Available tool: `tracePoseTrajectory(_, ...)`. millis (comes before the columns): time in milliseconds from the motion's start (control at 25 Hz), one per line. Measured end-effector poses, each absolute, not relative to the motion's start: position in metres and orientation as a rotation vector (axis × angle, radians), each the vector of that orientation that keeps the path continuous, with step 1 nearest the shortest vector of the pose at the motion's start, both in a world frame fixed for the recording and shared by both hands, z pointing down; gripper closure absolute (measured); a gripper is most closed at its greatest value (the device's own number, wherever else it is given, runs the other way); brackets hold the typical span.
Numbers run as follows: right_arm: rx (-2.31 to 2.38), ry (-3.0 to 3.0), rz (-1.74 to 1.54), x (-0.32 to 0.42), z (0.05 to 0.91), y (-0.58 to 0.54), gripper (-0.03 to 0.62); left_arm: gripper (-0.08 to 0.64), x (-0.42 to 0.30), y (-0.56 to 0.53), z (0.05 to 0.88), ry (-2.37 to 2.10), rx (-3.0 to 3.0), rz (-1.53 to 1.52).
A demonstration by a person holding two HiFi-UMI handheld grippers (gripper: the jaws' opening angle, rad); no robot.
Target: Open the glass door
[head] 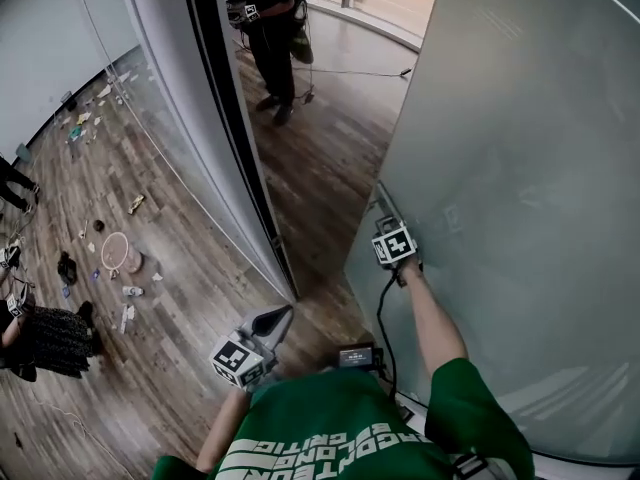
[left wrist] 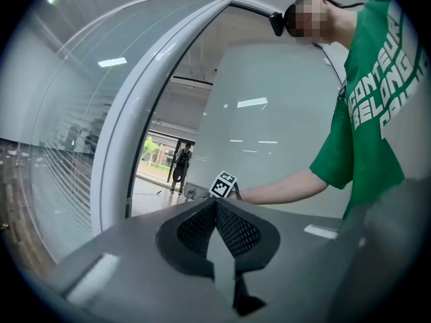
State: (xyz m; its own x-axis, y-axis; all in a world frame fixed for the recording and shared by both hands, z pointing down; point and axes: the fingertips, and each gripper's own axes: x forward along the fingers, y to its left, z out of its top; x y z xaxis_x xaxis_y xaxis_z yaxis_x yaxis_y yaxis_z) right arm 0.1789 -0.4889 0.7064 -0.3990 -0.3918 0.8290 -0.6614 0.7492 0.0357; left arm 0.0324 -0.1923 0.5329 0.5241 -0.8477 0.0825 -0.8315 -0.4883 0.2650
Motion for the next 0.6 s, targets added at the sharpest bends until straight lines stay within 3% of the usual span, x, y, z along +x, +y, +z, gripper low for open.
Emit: tracePoseTrajectory(600,0.946,-2.007,0.436,0.24,0.716,-0.554,0.598,0.543,0.085,-0.237,0.537,-1.229,2.56,-0.068)
